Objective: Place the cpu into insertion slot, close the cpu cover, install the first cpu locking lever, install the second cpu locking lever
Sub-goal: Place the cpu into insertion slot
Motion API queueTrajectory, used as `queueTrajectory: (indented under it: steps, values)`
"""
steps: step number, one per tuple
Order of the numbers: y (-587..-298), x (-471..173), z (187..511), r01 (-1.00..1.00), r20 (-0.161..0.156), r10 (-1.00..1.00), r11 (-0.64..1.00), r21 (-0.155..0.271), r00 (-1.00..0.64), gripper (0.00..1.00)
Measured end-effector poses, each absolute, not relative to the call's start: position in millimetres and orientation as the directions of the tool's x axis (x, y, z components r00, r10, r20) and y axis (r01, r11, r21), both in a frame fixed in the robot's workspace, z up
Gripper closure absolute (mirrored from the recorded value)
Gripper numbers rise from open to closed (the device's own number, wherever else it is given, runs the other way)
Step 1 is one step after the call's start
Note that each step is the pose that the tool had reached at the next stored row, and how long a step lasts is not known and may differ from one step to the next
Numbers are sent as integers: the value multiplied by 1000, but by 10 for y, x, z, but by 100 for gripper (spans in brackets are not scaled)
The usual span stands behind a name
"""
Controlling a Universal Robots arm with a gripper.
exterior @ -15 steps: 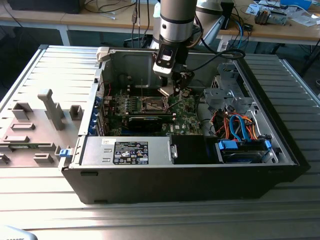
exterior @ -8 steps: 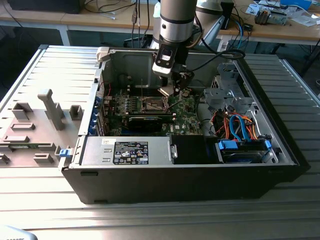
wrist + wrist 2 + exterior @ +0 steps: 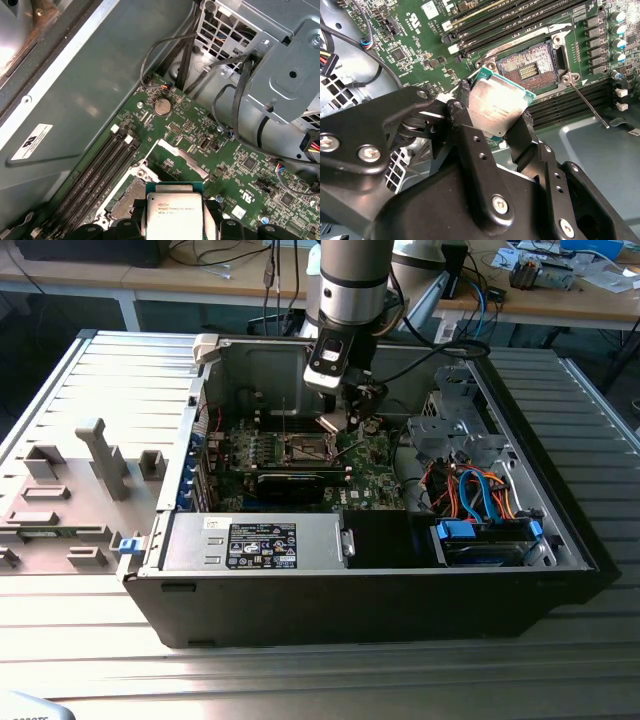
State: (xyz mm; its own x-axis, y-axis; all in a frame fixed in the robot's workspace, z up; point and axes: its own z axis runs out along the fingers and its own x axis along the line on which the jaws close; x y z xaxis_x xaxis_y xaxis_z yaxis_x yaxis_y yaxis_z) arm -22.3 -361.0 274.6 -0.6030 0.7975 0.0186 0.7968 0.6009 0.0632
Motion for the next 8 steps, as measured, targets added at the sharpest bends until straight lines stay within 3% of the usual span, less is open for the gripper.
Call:
queueTrajectory:
  steps: [8]
  values:
    - [-3610, -223, 2740, 807, 19, 808, 587, 63, -589, 46]
